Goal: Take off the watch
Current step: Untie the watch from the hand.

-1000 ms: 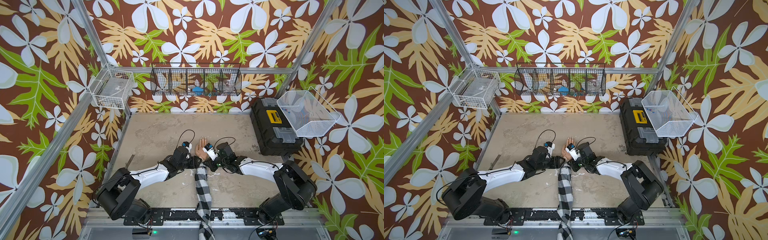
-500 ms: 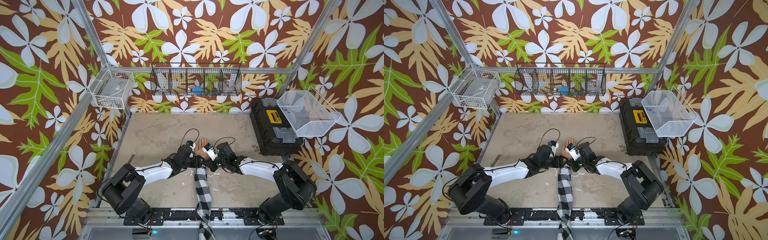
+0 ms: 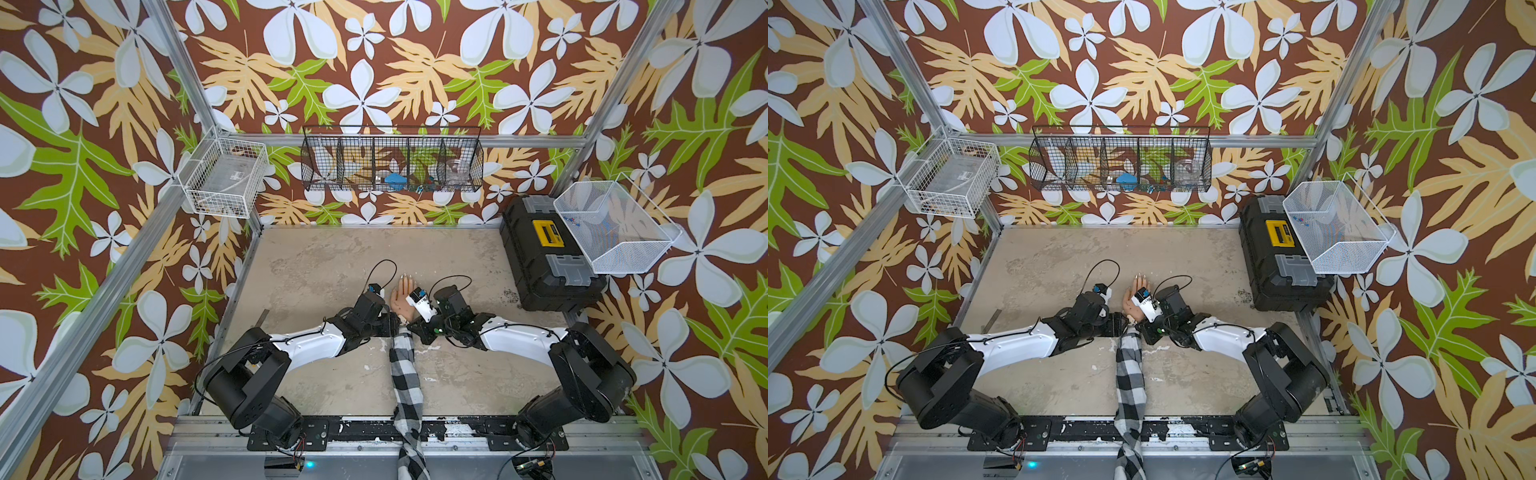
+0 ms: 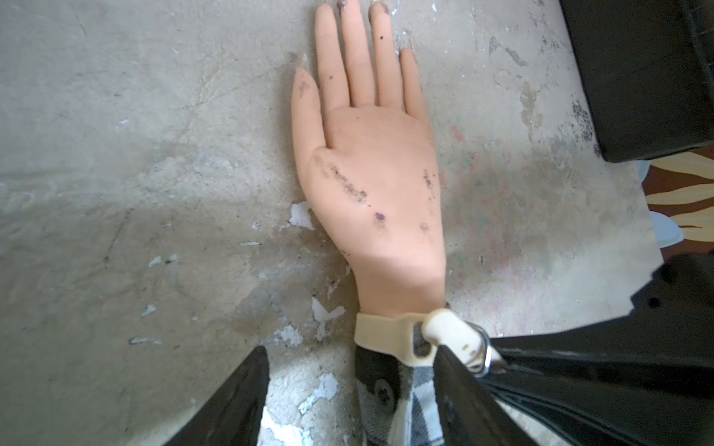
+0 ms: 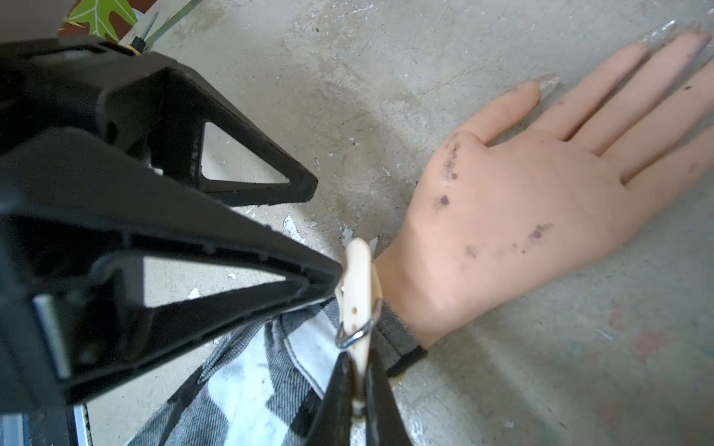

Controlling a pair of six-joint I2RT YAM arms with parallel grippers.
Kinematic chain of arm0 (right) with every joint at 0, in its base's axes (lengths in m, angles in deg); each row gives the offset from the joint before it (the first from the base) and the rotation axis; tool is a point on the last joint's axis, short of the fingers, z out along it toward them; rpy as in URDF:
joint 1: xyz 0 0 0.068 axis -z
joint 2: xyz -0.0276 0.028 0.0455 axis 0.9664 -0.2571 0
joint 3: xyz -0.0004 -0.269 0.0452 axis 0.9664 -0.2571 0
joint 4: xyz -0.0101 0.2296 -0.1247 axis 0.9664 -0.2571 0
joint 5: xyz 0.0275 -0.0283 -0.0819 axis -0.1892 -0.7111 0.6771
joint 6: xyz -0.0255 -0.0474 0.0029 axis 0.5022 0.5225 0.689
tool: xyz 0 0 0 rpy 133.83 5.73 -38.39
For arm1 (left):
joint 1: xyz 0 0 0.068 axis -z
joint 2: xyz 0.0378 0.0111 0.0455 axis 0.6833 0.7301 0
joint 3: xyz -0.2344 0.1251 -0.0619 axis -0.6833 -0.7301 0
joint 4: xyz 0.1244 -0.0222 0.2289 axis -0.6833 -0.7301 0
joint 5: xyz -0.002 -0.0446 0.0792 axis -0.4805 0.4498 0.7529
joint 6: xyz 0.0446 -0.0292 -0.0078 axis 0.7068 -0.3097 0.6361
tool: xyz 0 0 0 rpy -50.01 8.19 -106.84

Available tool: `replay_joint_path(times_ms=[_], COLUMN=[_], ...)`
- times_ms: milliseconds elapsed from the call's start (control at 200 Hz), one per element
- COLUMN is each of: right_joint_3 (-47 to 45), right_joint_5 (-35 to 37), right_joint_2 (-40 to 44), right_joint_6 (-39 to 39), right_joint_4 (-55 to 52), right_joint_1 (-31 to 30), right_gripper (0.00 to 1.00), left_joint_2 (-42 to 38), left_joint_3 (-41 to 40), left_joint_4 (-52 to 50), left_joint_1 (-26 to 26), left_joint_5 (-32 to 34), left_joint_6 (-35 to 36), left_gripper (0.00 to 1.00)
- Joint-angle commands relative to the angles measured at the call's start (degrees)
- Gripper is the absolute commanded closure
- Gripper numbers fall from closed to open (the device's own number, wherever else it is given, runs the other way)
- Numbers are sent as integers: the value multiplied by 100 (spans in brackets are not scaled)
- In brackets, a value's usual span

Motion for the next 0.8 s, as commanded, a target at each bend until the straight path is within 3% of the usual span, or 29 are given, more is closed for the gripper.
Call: replay_joint_path(times_ms=[0,380,796], right_joint_3=[-8,187,159], right_joint_5=[-20,-321,-355], right_joint_2=[47,-147,-137], right_joint_6=[-32,7,-14], right_joint_4=[182,174,216], right_joint_1=[-10,-8,-7], right_gripper=[90,90,91], left_joint_2=[-20,-268,138], left_joint_3=[-12,-117,245], left_joint_4=[-75,569,34], left_joint_1=[-45,-18,76], left_joint_5=[84,-781,-231], left_joint_6=[59,85,178], left_gripper=[31,30,31])
